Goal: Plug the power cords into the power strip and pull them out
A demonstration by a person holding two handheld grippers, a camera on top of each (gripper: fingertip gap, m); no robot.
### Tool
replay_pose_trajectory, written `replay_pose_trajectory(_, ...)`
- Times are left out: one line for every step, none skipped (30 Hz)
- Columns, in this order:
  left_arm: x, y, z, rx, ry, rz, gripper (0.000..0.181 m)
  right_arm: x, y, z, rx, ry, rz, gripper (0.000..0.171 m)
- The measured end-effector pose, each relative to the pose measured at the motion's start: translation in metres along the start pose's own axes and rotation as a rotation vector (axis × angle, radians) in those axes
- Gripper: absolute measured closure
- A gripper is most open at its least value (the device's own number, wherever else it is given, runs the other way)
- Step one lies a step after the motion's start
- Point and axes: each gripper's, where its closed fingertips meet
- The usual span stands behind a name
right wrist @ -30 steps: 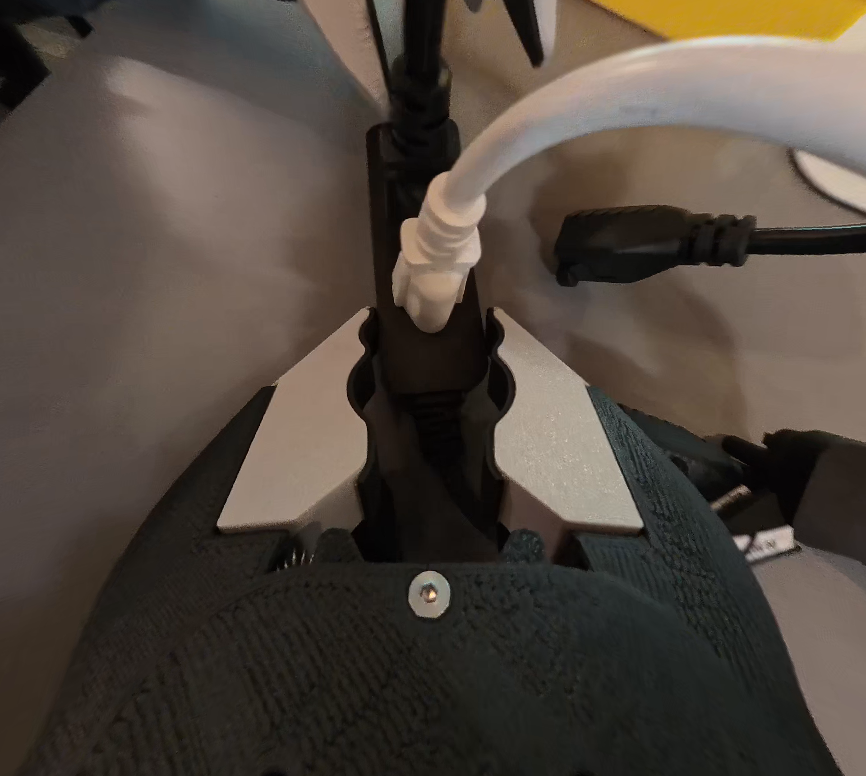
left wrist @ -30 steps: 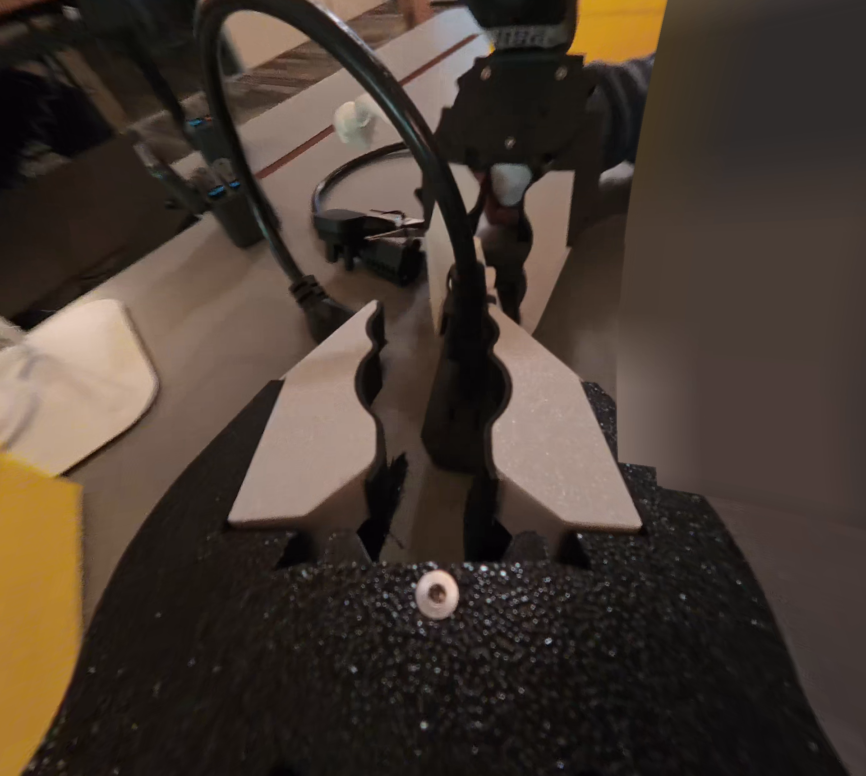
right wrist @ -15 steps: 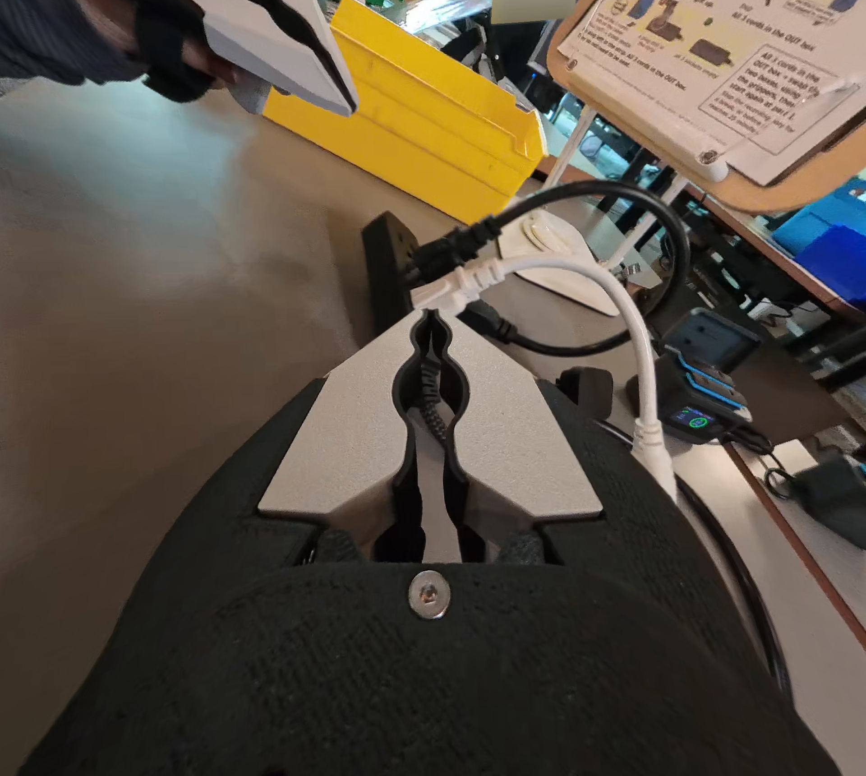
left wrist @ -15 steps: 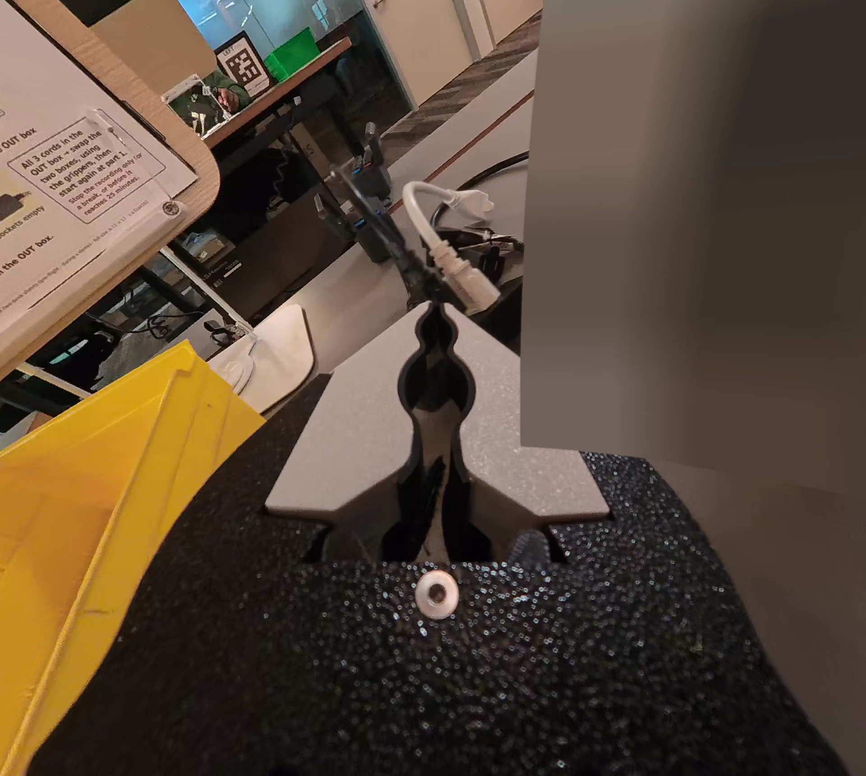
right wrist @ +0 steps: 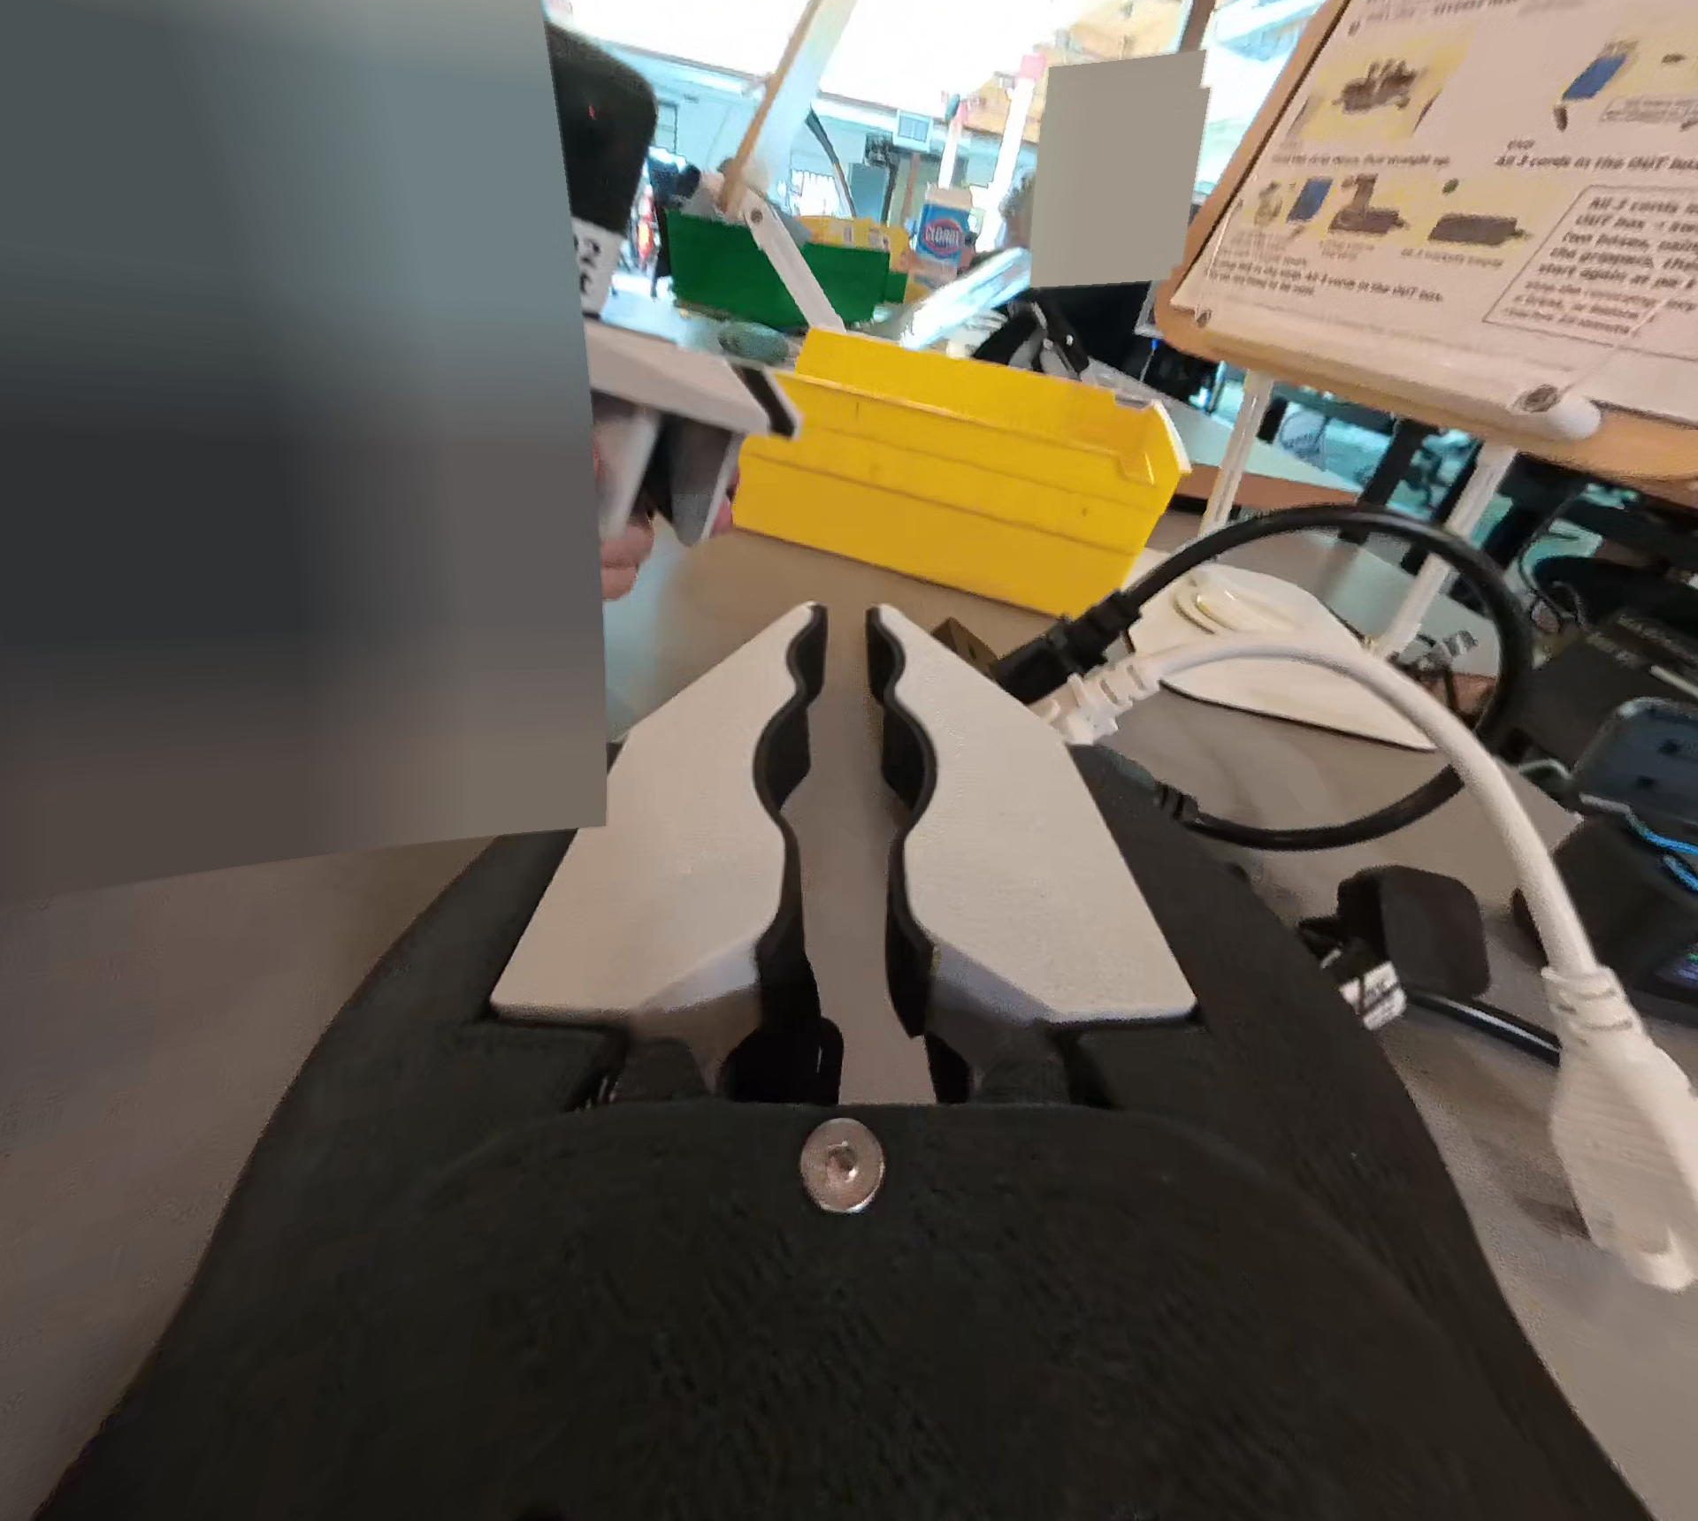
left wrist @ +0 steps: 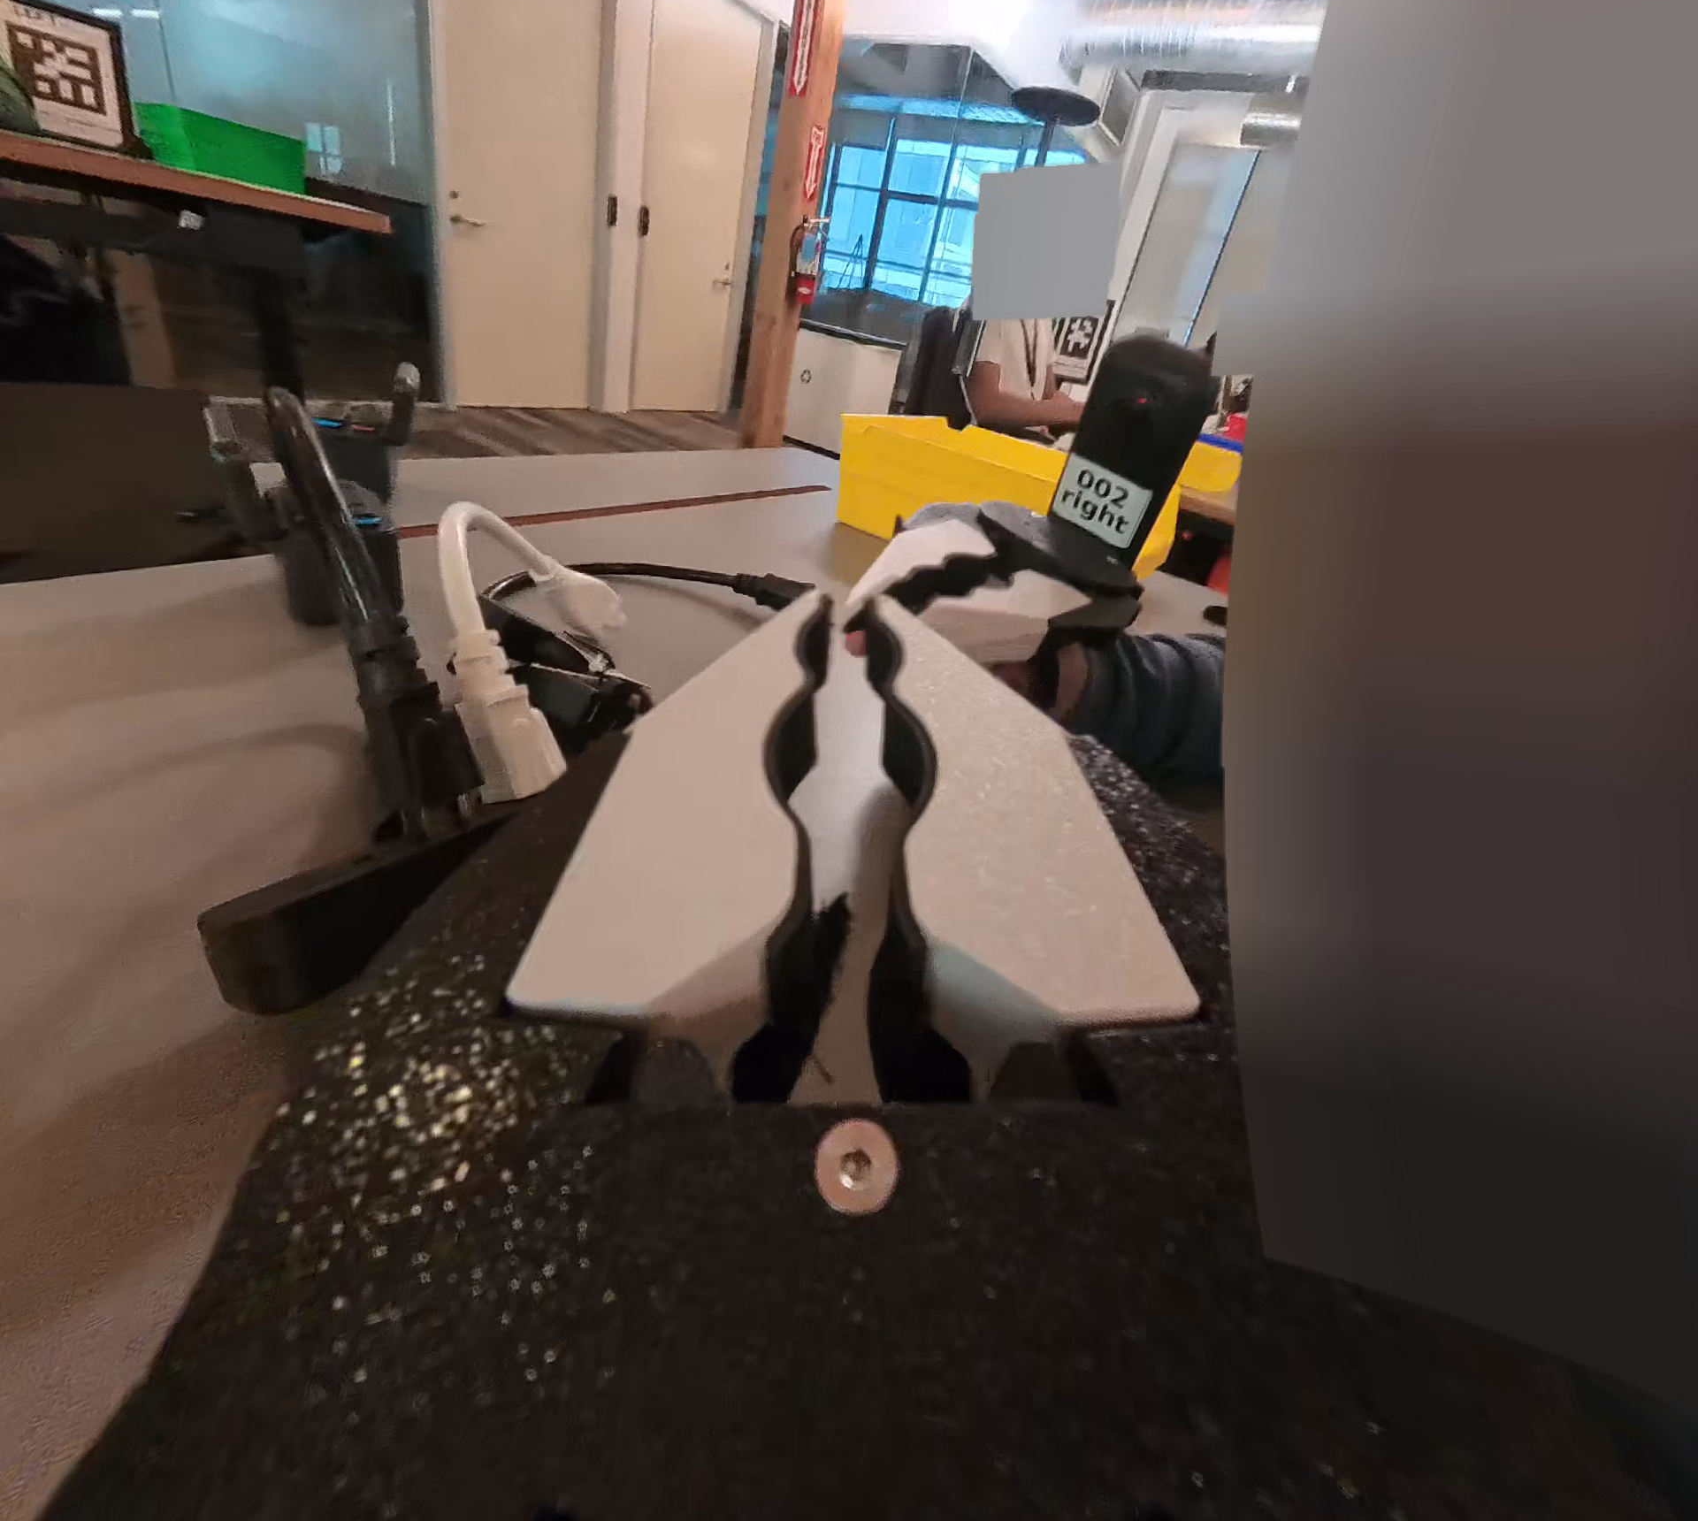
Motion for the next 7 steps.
replay_pose_trajectory(0.002, -0.002, 0.0, -0.014, -0.032, 0.008, 0.174, -0.005, 0.001, 0.001, 0.002, 0.004, -0.017, 0.168)
replay_pose_trajectory(0.004, -0.004, -0.001, -0.032, -0.077, 0.027, 0.177, -0.008, 0.003, 0.0, 0.01, 0.013, -0.024, 0.171)
replay_pose_trajectory(0.006, -0.006, -0.001, -0.052, -0.128, 0.047, 0.18, -0.01, 0.004, -0.001, 0.023, 0.033, -0.027, 0.171)
replay_pose_trajectory(0.008, -0.008, -0.002, -0.074, -0.187, 0.075, 0.181, -0.008, 0.004, -0.005, 0.055, 0.063, -0.007, 0.171)
replay_pose_trajectory(0.011, -0.01, -0.003, -0.088, -0.247, 0.112, 0.181, -0.002, 0.003, -0.01, 0.091, 0.107, 0.04, 0.171)
replay_pose_trajectory(0.015, -0.012, -0.003, -0.101, -0.301, 0.152, 0.181, 0.002, 0.003, -0.012, 0.112, 0.162, 0.079, 0.171)
replay_pose_trajectory(0.018, -0.014, -0.003, -0.116, -0.35, 0.186, 0.181, 0.004, 0.003, -0.012, 0.122, 0.201, 0.096, 0.171)
Point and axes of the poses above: each gripper's, where its closed fingertips meet, y back along the fingers, x out of its underside, z = x × y across the jaws, and after that the axes turned 8 degrees about -y, right-handed
